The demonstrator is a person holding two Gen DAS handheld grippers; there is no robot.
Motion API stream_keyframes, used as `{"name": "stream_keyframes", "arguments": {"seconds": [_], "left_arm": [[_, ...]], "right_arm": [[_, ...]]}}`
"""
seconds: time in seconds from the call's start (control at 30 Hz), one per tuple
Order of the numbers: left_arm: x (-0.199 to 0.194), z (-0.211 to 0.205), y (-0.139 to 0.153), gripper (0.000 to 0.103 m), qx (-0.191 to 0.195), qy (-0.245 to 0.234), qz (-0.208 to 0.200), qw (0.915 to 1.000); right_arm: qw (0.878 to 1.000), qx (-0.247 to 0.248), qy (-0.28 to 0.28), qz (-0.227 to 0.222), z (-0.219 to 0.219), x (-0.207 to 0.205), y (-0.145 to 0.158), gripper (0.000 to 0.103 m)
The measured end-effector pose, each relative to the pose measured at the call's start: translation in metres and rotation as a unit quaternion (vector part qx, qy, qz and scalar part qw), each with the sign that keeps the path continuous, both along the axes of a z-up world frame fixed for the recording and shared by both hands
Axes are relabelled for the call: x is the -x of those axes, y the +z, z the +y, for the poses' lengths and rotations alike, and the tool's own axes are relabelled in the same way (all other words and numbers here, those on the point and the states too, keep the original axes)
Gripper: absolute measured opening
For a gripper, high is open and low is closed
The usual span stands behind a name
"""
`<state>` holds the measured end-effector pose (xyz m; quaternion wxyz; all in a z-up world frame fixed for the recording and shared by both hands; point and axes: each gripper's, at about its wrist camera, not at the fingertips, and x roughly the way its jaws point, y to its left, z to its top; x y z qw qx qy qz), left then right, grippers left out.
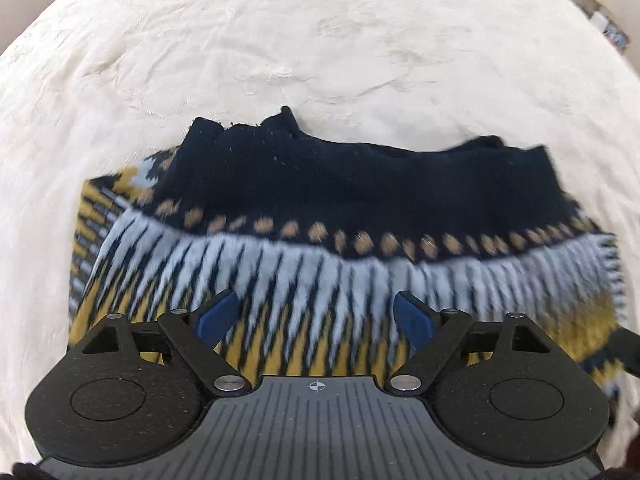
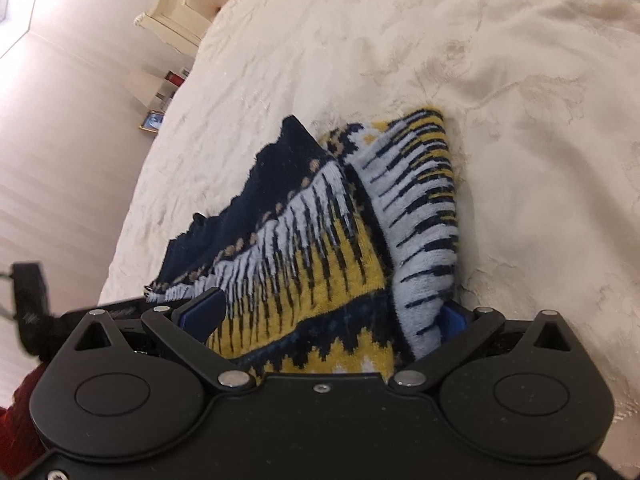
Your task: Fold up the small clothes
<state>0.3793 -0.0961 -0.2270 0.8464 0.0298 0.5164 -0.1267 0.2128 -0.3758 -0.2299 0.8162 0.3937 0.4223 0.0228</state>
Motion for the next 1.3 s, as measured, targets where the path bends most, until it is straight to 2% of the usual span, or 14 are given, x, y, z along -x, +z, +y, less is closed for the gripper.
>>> {"name": "stream_keyframes", "arguments": {"seconds": [0.1,0.17,0.2,0.27,0.3,0.33,0.37,0.5,0.63,0.9,1.1,1.3], "left_arm": [[-0.017,-0.005,-0.016,0.09,-0.013,0.009,0.019,0.9997],[-0.019,-0.01,-0.02,0.095,-0.026,0.002,0.01,0.9996],[-0.019,-0.013,-0.021,0.095,-0.034,-0.004,0.005,0.9994],[-0.018,-0.013,-0.021,0.094,-0.03,-0.008,0.002,0.9995],[-0.017,-0.011,-0.019,0.093,-0.023,-0.009,0.004,0.9997],[-0.016,-0.007,-0.015,0.091,-0.015,-0.009,0.005,0.9998],[-0.012,-0.003,-0.011,0.085,-0.007,-0.007,0.005,0.9999],[0.011,0.027,0.01,0.083,0.013,0.002,-0.015,0.9998],[0.037,0.064,0.023,0.083,0.004,0.015,-0.031,0.9994],[0.084,0.154,0.02,0.083,0.014,0.06,-0.008,0.9981],[0.104,0.206,0.014,0.083,0.032,0.088,0.004,0.9956],[0.114,0.242,0.012,0.083,0.04,0.103,0.005,0.9939]], "right_arm": [[1.0,-0.008,-0.003,-0.007,0.0,-0.004,0.001,0.103],[1.0,-0.009,-0.006,-0.003,0.0,-0.007,0.001,0.1],[1.0,-0.005,-0.008,0.003,0.0,-0.008,0.0,0.091],[1.0,0.008,-0.013,0.019,0.001,-0.012,0.001,0.065],[0.999,0.016,-0.016,0.028,0.002,-0.013,0.002,0.06],[0.999,0.024,-0.017,0.034,0.003,-0.014,0.003,0.051],[0.999,0.034,-0.018,0.037,0.004,-0.014,0.006,0.045],[0.996,0.068,-0.011,0.052,0.013,-0.019,0.023,0.042],[0.992,0.108,0.0,0.062,0.032,-0.029,0.046,0.041],[0.984,0.158,0.051,0.057,0.093,-0.062,0.092,0.04],[0.98,0.169,0.092,0.043,0.154,-0.09,0.11,0.039],[0.98,0.149,0.124,0.035,0.217,-0.117,0.105,0.039]]}}
